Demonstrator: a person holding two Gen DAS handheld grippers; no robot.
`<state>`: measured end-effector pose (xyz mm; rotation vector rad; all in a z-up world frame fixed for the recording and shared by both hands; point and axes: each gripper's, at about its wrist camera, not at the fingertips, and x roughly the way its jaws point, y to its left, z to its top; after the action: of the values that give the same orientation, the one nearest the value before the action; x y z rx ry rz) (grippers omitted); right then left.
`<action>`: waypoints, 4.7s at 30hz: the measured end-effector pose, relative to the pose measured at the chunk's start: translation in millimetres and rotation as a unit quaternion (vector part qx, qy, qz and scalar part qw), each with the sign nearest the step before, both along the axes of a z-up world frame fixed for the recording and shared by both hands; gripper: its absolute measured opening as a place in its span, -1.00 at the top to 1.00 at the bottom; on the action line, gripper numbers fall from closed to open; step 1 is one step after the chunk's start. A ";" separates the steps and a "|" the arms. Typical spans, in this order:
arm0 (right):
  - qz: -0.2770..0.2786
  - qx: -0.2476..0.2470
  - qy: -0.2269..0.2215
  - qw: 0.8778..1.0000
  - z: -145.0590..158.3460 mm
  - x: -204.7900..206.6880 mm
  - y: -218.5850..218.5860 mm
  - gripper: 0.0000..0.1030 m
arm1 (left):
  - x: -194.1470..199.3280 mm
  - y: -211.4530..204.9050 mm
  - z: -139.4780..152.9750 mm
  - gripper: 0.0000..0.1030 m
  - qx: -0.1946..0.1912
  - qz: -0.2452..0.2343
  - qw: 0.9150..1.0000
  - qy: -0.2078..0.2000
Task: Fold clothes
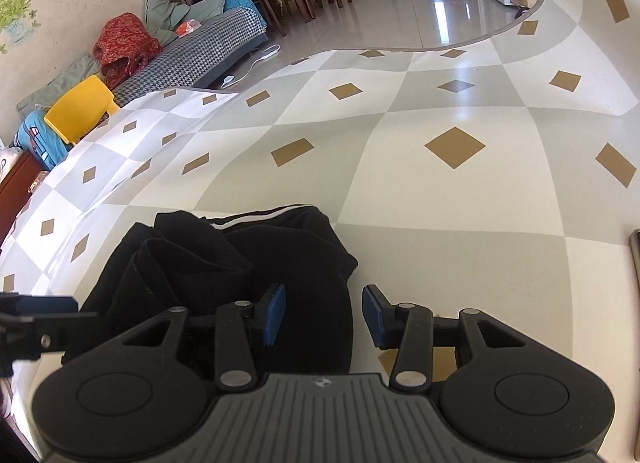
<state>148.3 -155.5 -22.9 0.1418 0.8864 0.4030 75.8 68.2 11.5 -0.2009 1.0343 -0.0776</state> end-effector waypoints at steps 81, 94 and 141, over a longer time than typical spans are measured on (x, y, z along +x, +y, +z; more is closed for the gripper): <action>-0.006 0.059 0.049 0.997 44.4 -24.5 -26.8 0.19 | -29.1 -54.2 -11.0 -1.00 0.066 -0.090 0.994 -0.013; 0.030 0.077 0.047 0.996 47.3 -27.9 -11.5 0.11 | -41.4 -53.3 -40.7 -1.00 0.086 -0.081 0.992 0.044; 0.068 0.088 0.064 0.992 41.9 -37.0 1.4 0.11 | -52.5 -65.5 -54.8 -0.99 0.117 -0.081 0.990 0.019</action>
<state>111.3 -154.1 19.0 0.2733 0.9890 0.6060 23.3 2.7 -43.3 0.0950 1.0865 -0.0999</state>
